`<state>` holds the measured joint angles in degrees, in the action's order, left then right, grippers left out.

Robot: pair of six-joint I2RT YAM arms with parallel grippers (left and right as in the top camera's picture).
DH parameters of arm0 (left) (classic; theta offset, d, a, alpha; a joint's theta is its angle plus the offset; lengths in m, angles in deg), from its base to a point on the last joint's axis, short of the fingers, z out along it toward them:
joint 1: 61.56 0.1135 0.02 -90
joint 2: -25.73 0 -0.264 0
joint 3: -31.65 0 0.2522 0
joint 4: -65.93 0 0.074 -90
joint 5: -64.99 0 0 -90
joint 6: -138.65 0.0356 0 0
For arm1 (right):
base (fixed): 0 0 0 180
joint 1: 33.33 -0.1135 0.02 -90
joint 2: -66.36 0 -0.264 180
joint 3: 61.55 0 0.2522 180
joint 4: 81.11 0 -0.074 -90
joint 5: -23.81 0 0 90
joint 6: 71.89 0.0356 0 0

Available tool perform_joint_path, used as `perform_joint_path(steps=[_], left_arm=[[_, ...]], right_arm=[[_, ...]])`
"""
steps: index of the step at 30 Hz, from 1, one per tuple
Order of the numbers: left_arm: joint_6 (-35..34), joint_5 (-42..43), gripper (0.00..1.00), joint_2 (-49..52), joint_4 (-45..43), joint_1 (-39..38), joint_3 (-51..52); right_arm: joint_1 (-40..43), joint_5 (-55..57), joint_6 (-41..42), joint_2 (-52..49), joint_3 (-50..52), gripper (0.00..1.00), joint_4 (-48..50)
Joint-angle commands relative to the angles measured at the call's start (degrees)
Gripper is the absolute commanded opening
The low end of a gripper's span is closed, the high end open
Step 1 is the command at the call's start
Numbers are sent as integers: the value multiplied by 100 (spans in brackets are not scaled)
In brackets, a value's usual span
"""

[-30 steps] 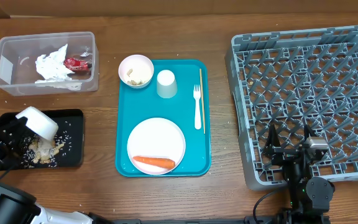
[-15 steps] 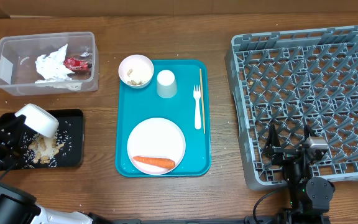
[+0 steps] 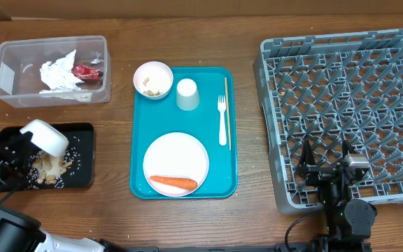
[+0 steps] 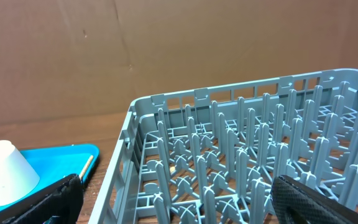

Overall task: Sort waste into correct bins and load items into the dishwasher rack
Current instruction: 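Tilt the bowl with the left gripper to dump peanuts onto black tray, then carry the empty bowl back and set it on the teal tray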

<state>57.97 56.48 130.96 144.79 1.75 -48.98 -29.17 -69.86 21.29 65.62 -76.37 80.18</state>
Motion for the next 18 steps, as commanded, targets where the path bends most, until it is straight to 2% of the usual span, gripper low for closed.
perform_joint_path(steps=[1, 6, 9, 12, 15, 16, 18], left_arm=[[988, -46, 4, -258, 313, -46, -17], [1279, -76, 4, -988, 664, -184, -87], [1003, -382, 4, -1834, 686, -396, -205], [424, -988, 4, -2452, 621, -649, -442], [-435, -1759, 4, -2986, 437, -1049, -704], [-1110, -2308, 4, -3348, 197, -1458, -841], [-1650, -2839, 4, -3674, -90, -1978, -957]], right_arm=[[37, -7, -2, 57, 61, 100, 39], [37, -7, -2, 57, 61, 100, 39], [37, -9, -2, 57, 61, 100, 39], [37, -9, -2, 57, 61, 100, 39], [37, -7, -2, 57, 61, 100, 39], [37, -7, -2, 57, 61, 100, 39], [37, -7, -2, 57, 61, 100, 39]])
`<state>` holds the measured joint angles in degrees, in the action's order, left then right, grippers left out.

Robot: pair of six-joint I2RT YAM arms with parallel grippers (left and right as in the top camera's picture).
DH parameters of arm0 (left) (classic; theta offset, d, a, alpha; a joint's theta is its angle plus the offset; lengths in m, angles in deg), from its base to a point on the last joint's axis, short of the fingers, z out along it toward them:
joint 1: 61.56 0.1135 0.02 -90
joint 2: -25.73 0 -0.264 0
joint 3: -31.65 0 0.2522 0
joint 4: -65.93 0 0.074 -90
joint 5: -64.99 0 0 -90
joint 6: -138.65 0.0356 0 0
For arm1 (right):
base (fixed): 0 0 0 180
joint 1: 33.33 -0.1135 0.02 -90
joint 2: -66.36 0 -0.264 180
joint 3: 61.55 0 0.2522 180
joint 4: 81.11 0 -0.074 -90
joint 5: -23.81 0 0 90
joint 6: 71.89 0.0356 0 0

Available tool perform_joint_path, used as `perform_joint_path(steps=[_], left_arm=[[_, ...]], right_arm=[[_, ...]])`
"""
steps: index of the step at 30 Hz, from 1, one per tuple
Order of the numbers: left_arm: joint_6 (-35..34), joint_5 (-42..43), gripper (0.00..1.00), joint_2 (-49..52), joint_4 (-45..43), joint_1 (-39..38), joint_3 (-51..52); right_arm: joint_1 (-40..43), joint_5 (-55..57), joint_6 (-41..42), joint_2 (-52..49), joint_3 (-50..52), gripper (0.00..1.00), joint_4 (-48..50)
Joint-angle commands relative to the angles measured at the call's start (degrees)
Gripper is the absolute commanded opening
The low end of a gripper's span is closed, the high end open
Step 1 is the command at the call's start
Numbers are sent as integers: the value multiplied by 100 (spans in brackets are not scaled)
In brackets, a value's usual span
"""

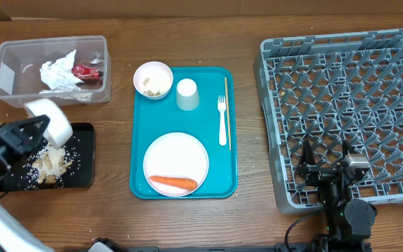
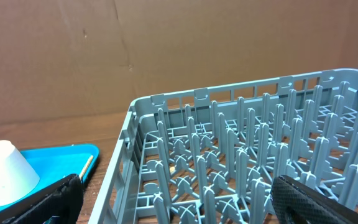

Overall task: Sort waste into correct bins and load items into the dishwasher rack
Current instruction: 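Carry the empty bowl back and set it on the teal tray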

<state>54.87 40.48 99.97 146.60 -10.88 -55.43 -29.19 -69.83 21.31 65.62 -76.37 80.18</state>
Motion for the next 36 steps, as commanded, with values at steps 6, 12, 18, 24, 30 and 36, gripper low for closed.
perform_joint_path(steps=[6, 12, 18, 24, 30, 36], left_arm=[[-2420, -3731, 4, -1082, -1060, -2924, -380], [-2664, -5890, 4, -603, -1495, -5195, -378], [-2730, -7163, 4, 372, -1858, -6559, -378], [-2728, -7654, 4, 1556, -2127, -7104, -378], [-2883, -7615, 4, 2498, -2210, -7145, -378], [-2896, -7444, 4, 3104, -2260, -7145, -378]], right_arm=[[39, -11, -4, 57, 61, 100, 39], [39, -11, -4, 57, 61, 100, 39], [39, -11, -4, 57, 61, 100, 39], [39, -9, -4, 57, 61, 100, 39], [39, -11, -4, 57, 61, 100, 39], [39, -9, -4, 57, 61, 100, 39]])
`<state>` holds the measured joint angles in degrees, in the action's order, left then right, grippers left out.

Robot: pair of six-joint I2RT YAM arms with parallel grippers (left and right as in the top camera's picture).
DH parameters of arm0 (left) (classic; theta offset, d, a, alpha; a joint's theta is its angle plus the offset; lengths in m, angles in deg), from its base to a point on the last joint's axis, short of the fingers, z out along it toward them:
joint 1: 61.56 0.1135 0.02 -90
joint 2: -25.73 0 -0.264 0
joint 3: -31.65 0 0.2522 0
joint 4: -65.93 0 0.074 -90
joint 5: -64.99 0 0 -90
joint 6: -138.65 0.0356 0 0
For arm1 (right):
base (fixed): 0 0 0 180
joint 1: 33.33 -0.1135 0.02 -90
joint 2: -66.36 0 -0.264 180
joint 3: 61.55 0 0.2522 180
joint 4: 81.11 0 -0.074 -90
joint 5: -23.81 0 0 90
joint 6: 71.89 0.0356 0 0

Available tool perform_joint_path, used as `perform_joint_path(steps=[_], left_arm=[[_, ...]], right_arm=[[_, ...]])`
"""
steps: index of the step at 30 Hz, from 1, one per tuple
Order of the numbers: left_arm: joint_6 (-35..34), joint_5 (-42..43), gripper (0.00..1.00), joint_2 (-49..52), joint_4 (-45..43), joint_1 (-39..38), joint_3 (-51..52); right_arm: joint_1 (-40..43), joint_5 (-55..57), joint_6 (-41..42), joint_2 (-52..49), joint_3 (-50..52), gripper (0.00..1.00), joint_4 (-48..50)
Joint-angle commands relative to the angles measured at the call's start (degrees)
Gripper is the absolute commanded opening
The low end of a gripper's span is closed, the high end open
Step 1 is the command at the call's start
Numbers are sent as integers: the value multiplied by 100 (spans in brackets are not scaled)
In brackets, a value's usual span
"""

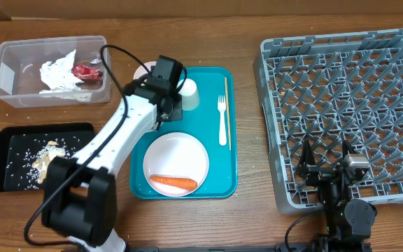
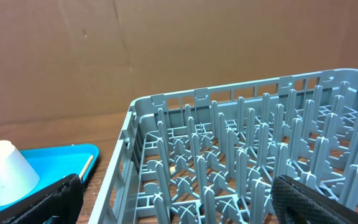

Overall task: Sort waste into correct bins and load items into the dishwasher rack
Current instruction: 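Carry the empty bowl back and set it on the teal tray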

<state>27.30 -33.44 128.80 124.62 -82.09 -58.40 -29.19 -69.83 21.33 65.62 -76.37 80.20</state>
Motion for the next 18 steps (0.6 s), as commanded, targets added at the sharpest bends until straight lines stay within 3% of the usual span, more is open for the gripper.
perform_joint_path(steps=[1, 6, 9, 18], left_arm=[[-140, -52, 4, 271, -76, -24, -81], [-140, -48, 6, 369, -103, -31, -81], [-9, -52, 27, 365, 35, -50, -146], [203, -404, 45, 365, 535, 42, -1165]], right_arm=[[39, -9, -7, 57, 61, 100, 37], [39, -11, -7, 57, 61, 100, 37], [39, -11, -7, 57, 61, 100, 37], [39, -11, -7, 57, 61, 100, 37]])
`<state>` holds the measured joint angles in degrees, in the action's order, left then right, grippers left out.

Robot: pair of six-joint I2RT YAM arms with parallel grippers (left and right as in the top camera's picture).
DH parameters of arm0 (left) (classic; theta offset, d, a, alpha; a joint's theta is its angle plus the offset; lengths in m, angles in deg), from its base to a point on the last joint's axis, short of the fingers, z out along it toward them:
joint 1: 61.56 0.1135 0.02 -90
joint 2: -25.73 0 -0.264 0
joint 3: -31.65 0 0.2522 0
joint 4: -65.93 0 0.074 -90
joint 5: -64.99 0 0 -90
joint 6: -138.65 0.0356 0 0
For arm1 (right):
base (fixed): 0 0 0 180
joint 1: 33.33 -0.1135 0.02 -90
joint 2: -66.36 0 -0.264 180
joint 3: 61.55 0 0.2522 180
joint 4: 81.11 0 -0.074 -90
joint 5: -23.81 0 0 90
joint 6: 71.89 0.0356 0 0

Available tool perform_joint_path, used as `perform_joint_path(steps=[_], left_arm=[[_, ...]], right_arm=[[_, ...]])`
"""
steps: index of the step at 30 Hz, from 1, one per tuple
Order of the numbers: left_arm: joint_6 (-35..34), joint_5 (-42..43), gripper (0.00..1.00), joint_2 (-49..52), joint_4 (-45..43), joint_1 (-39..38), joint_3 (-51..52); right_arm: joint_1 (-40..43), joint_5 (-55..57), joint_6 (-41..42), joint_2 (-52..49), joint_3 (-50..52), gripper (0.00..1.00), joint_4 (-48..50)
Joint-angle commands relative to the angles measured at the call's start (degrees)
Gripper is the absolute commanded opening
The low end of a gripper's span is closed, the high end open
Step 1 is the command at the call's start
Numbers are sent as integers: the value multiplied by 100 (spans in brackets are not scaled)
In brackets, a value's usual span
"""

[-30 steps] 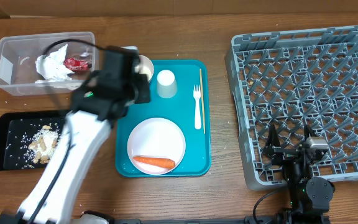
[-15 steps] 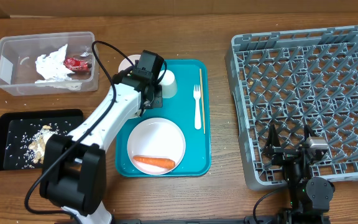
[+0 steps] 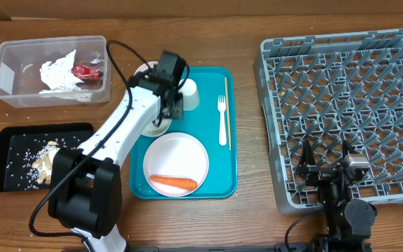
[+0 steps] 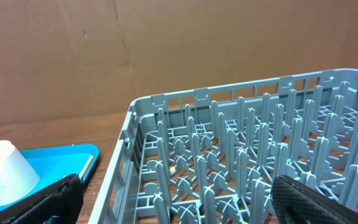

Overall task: Sort waste into correct bins and load items into the dishwasher rack
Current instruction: 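Carry the empty bowl back and set it on the teal tray, then grasp the rim of the rice bowl with the left gripper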

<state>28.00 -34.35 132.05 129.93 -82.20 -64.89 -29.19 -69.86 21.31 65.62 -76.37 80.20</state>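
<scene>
My left gripper (image 3: 169, 105) hangs over the upper left of the teal tray (image 3: 212, 168), beside the white cup (image 3: 189, 96). A white bowl (image 3: 157, 127) shows partly under the arm, at the tray's left edge; whether the fingers hold it is hidden. A second bowl (image 3: 144, 68) peeks out behind the wrist. On the tray lie a white plate (image 3: 175, 157) with a carrot (image 3: 173, 183), a white fork (image 3: 222, 120) and a wooden stick (image 3: 227, 105). My right gripper (image 4: 179, 202) stands open over the near edge of the grey dishwasher rack (image 4: 241, 143), holding nothing.
A clear bin (image 3: 5, 91) with crumpled paper and a red wrapper stands at the back left. In front of it, a black tray (image 3: 16, 140) holds food scraps. The rack (image 3: 348, 105) fills the right side. The white cup (image 4: 5, 171) shows at the right wrist view's left edge.
My left gripper has shifted slightly over the tray's upper left, and a white bowl now shows under the arm at the tray's left edge. The right arm has not moved.
My left gripper held a white bowl tipped over the black tray, with scraps below it. Then it held the bowl higher, at that tray's back edge. Later the arm reached over the teal tray, and the bowl now shows there. The right gripper stayed open at the rack.
</scene>
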Motion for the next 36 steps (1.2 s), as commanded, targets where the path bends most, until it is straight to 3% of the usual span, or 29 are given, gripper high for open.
perform_joint_path(steps=[1, 5, 11, 18, 36], left_arm=[[136, -313, 47, 39, -33, 85, -621], [654, -328, 57, 92, -603, 280, -699], [686, -271, 63, 378, -955, 588, -699], [697, 409, 59, 745, -1252, 780, -699], [846, 452, 59, 1379, -1582, 592, -699]], right_arm=[[39, -9, -4, 57, 61, 100, 37], [39, -9, -4, 57, 61, 100, 37], [39, -7, -4, 57, 61, 100, 37], [39, -7, -4, 57, 61, 100, 37], [39, -9, -4, 57, 61, 100, 37]])
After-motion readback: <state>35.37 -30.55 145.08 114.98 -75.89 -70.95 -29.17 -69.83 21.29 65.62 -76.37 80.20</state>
